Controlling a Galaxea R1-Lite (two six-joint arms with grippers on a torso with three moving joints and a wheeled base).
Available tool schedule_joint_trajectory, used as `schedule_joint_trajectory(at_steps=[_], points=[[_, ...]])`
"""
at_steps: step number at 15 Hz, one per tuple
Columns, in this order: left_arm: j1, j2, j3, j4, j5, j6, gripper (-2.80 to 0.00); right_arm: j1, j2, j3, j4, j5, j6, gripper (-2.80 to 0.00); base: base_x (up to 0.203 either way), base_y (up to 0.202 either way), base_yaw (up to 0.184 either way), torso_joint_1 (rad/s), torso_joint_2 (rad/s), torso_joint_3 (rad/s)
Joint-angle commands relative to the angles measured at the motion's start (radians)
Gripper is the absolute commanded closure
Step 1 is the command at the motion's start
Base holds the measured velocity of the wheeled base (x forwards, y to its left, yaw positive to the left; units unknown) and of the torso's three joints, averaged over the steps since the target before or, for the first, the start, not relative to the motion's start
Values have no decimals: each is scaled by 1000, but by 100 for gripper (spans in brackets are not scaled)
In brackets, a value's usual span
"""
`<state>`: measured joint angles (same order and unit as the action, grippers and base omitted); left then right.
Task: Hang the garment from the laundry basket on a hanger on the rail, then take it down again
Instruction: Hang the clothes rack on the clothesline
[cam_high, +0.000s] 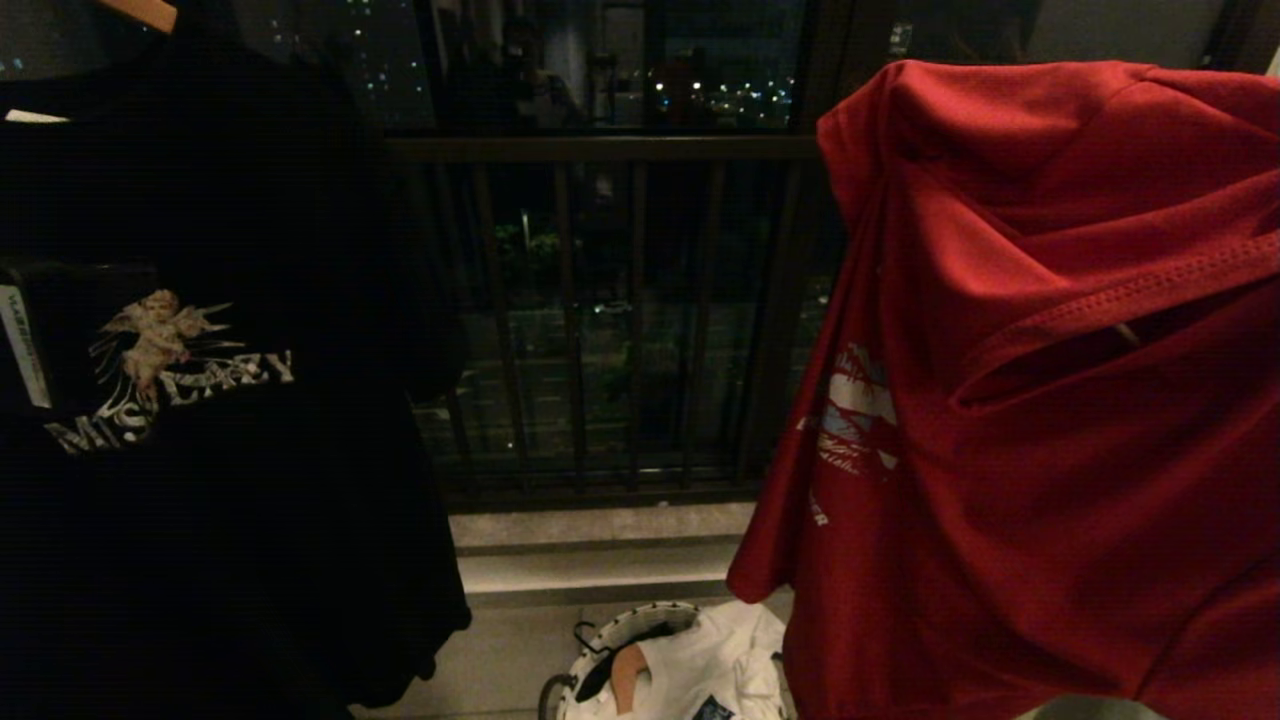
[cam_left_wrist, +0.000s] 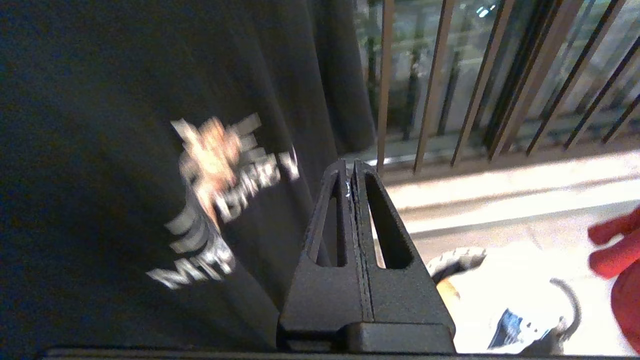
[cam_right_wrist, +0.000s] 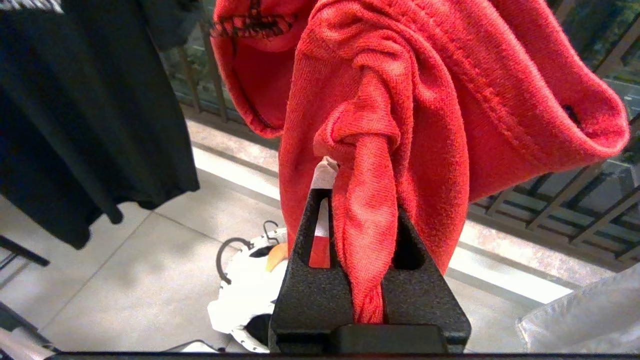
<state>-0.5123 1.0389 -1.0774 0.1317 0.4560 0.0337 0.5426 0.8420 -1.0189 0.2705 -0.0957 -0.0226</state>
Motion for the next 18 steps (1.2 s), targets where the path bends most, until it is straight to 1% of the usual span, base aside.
schedule_joint_trajectory(at_steps=[1,8,11,18], points=[[0,1,4,-1,3,2,0,0,-11,14,2,-1,0,0,0,0,0,228,-542,-312],[0,3,5,-1,3,2,0,0,-47,131,-1,1,1,0,0,0,0,254,-575,-324],[0,1,5,-1,3,2,0,0,-54,148,-1,1,3,0,0,0,0,219,-494,-270],[0,3,4,-1,3,2,0,0,-57,153,-21,2,4,0,0,0,0,168,-358,-197]])
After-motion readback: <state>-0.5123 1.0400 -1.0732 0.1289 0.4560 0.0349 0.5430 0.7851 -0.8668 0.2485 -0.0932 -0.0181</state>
